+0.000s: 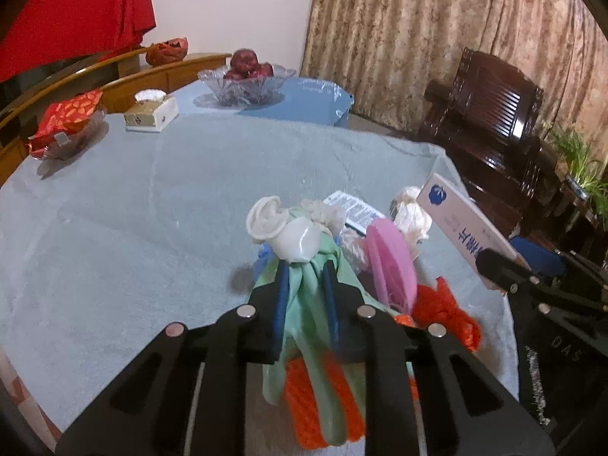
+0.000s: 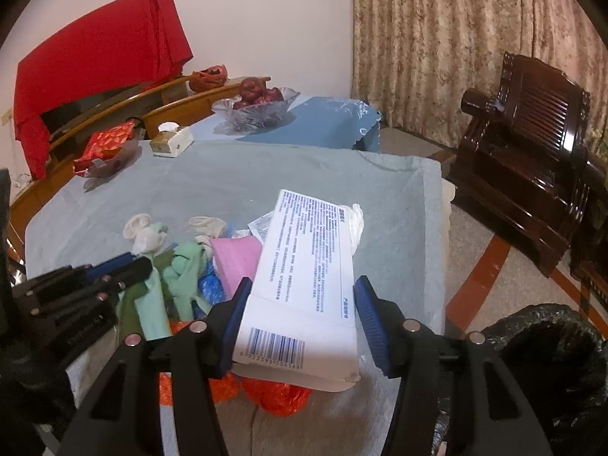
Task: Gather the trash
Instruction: 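Carry the box and glove over the bin and open both grippers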
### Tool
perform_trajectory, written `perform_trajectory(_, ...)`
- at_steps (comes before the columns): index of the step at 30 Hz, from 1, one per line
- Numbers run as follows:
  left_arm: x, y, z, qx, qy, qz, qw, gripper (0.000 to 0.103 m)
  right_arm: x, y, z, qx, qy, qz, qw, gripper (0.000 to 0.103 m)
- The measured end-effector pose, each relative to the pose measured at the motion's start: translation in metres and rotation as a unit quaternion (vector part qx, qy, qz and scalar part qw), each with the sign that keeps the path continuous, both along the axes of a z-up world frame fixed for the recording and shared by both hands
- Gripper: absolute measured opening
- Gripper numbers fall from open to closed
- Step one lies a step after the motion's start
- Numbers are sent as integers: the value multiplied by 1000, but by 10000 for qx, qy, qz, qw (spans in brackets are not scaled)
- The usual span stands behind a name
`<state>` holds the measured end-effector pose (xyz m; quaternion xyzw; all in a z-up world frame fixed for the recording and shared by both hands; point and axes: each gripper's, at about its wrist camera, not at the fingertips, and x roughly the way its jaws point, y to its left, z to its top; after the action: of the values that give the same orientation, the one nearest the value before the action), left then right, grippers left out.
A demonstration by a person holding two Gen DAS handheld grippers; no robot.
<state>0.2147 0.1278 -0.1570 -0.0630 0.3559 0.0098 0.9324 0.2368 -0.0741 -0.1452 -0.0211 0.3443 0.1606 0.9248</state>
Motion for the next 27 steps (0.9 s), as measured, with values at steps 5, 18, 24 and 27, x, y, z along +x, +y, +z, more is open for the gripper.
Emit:
perform_trajectory(5,-17,1,21,-60,-195,-17,9998,17,-12,-4,9,39,-117,21,9999,54)
perform_trajectory(18,-51,-22,59,-54,-557,-280,9980,15,-39,-29,45,190,-426,-117,9988,54)
perform_trajectory(24,-62,-43,72,-122,-661,-495,9965,15,-57,-46,63,238,-576,-199,9979,54)
perform_trajectory(27,-66,-55,77,-143,-697,-642,9954,15,-68,-57,69,237,-635,-271,9973,54)
